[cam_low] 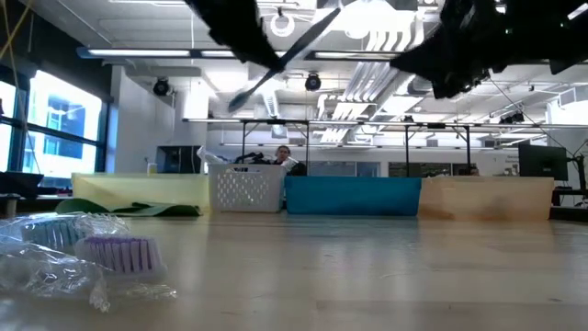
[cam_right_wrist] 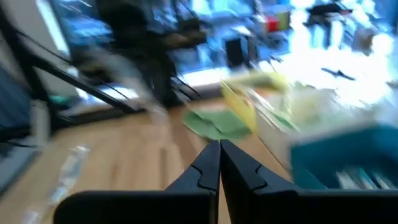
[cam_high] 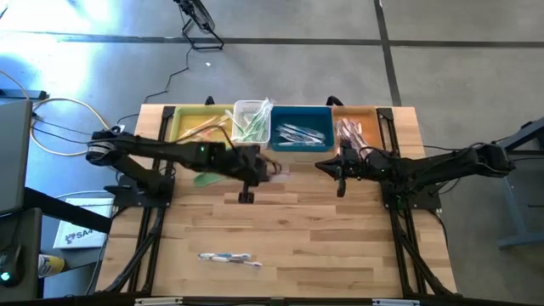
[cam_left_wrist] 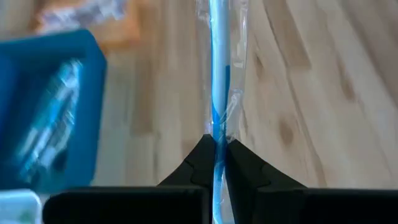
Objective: Pick & Place Toothbrushes
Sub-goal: Put the blue toothbrush into the blue bin
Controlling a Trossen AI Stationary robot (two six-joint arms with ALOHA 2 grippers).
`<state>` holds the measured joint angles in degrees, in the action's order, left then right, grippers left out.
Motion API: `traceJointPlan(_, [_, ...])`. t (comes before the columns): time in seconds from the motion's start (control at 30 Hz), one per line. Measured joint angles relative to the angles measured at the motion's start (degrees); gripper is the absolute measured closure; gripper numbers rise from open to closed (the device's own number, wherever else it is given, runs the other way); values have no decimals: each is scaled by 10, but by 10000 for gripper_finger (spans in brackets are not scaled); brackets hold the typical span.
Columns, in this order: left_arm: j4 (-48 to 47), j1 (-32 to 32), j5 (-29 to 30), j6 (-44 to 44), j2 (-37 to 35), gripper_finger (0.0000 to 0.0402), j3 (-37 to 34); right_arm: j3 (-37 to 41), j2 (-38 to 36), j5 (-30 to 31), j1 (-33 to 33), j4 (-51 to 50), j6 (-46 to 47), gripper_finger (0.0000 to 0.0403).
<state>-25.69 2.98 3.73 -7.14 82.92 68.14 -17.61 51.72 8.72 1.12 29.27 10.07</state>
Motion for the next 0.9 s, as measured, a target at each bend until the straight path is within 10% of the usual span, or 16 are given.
traceJointPlan(0.37, [139, -75, -62, -22, -4, 387, 0, 0, 0, -61, 0, 128, -58, 385])
traceJointPlan(0.9, [183, -75, -63, -44, -4, 387, 0, -42, 116, -74, -8, 220, -61, 230])
